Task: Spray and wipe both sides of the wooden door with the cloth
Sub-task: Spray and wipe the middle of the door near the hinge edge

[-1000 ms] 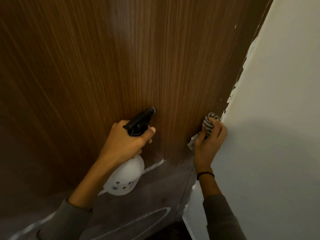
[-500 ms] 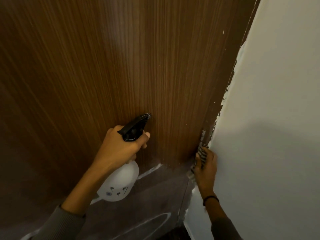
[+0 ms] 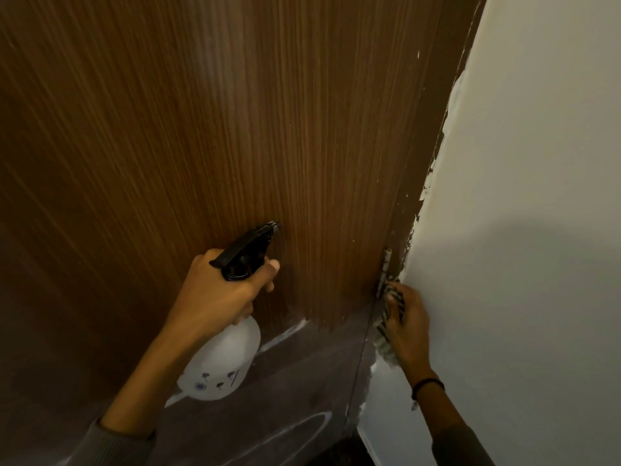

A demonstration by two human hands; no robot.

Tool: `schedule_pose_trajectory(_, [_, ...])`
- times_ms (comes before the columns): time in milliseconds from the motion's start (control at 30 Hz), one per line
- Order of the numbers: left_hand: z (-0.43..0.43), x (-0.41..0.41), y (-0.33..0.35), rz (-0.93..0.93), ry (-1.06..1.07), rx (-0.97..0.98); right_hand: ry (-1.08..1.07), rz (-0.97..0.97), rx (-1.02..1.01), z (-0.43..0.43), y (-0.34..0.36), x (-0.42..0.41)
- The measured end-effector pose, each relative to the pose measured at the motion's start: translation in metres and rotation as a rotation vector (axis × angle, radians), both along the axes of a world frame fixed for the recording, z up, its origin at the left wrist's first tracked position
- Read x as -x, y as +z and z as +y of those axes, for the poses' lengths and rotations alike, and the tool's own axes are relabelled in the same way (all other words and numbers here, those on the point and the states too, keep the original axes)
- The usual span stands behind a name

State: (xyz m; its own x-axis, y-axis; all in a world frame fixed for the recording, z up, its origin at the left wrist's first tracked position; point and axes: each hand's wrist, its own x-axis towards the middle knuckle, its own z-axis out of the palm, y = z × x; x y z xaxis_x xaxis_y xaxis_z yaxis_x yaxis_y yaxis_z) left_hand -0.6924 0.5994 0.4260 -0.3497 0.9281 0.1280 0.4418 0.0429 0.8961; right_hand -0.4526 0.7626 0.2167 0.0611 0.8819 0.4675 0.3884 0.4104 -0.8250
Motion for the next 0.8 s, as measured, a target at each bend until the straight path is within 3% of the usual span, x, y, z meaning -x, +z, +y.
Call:
schedule_pose_trajectory(133, [0.000,0.001,-0.001,0.018,0.007,0.001,-0.160,0.149,-0.064,0.003,0.046,0.005])
schedule_pose_trajectory(300, [0.001,0.001,-0.002,0.010,0.001,0.005,-0.109,0.144,-0.352,0.018,0.099,0.029])
schedule_pose_trajectory(433, [0.001,0.001,-0.001,-0.004,0.011,0.007,-0.092,0.051,-0.193,0.031,0.053,0.059])
schedule_pose_trajectory(567, [0.000,0.001,0.000,-0.021,0.013,-0.004,-0.114,0.181,-0.093,0.021,0.021,0.064])
schedule_pose_trajectory(800, [-0.002,0.000,0.000,-0.046,0.014,-0.005,-0.206,0.191,-0.019,-0.004,-0.009,0.060])
